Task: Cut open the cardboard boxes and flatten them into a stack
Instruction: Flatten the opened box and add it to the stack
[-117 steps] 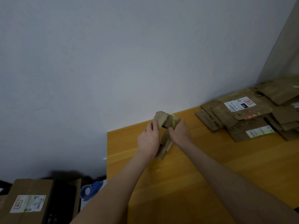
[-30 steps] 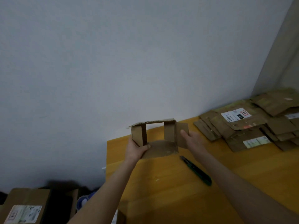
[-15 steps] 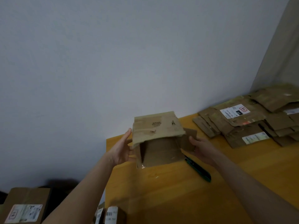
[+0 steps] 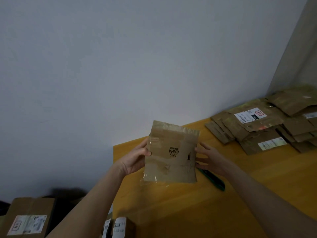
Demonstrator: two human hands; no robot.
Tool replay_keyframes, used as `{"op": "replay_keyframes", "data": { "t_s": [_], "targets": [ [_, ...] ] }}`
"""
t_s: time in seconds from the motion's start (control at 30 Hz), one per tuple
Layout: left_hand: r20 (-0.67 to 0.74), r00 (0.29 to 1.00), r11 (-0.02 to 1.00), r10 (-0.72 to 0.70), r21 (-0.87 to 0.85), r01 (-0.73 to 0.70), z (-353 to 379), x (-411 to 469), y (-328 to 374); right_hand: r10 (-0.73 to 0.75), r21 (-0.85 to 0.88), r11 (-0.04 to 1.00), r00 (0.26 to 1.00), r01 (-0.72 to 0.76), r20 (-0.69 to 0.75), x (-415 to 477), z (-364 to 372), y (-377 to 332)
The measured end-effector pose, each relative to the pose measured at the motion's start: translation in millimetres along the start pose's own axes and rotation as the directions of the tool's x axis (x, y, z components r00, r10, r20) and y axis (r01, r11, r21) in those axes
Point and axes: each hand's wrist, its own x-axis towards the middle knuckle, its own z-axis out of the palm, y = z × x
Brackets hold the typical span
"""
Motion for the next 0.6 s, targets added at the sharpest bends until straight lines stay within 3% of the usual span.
{"op": "replay_keyframes", "data": {
  "t_s": [0.13, 0.23, 0.3, 0.6],
  "targets": [
    [-0.119, 0.993, 0.970, 0.006, 0.243, 0.023, 0.6, -1.6, 0.2, -0.013, 0.100, 0.995, 0.999, 0.009, 0.044, -0.6, -0.3, 3.3],
    [-0.218, 0.967, 0.836, 0.131, 0.549, 0.010, 7.4, 2.6, -6.1, 0.022, 0.193, 0.981, 1.000, -0.024, 0.015, 1.7, -1.1, 5.0],
    [-0.292, 0.928, 0.750, 0.233, 0.661, 0.020, 10.2, 4.6, -12.5, 0.019, 0.213, 0.977, 1.000, -0.021, 0.015, 2.9, -1.0, 4.7],
    [-0.513, 0.792, 0.862, 0.330, 0.506, -0.031, 19.2, 11.8, -31.0, -0.112, 0.133, 0.986, 0.993, 0.106, 0.046, 6.7, 4.9, 6.6]
  ]
}}
